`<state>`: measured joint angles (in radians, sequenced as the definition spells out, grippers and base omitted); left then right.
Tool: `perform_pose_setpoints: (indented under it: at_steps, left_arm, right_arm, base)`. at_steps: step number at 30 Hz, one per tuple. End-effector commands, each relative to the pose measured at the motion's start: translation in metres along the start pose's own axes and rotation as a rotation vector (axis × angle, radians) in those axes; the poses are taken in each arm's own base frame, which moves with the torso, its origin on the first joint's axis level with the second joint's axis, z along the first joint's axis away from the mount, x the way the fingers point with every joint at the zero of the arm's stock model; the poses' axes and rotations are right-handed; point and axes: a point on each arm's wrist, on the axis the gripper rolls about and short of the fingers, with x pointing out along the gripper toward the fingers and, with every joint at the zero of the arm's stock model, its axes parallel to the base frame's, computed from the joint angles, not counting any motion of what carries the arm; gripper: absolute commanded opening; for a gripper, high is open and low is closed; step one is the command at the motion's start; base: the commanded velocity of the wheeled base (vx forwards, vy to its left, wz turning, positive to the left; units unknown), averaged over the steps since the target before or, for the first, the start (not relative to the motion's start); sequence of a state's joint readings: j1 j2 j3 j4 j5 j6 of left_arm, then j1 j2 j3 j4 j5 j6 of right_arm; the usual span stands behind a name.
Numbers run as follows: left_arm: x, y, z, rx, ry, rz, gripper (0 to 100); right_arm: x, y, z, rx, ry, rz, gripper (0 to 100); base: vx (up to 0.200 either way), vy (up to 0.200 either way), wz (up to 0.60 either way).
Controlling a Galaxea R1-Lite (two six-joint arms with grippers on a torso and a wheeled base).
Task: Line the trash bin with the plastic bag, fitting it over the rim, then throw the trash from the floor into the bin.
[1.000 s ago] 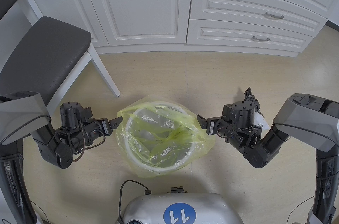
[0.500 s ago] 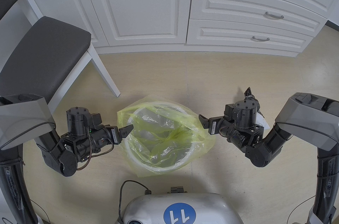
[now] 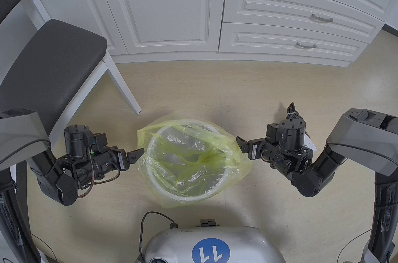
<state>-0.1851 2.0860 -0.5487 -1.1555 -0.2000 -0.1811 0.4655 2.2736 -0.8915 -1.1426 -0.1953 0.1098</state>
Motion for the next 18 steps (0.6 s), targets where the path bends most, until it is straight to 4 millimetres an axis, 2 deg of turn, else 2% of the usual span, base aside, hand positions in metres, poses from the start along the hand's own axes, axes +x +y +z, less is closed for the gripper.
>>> perform_pose_setpoints:
  at_steps: [1, 10, 15, 18]
  left_arm:
    - [-0.015, 0.009, 0.0, 0.009, 0.019, -0.037, 100]
    - [-0.035, 0.013, -0.023, 0.152, 0.132, -0.095, 100]
    - [-0.036, 0.016, -0.033, 0.207, 0.17, -0.103, 100]
    - [-0.032, 0.017, -0.031, 0.2, 0.151, -0.131, 100]
  right_arm:
    - [0.0, -0.004, 0.001, 0.002, -0.001, 0.0, 100]
    - [-0.004, -0.009, 0.008, -0.01, -0.014, -0.011, 100]
    - [-0.004, -0.014, 0.007, -0.019, -0.011, -0.021, 100]
    - [-0.004, -0.014, 0.008, -0.018, -0.014, -0.021, 100]
  base:
    - [0.0, 0.0, 0.0]
    - [0.0, 0.0, 0.0]
    - [0.0, 0.0, 0.0]
    - [0.0, 0.0, 0.0]
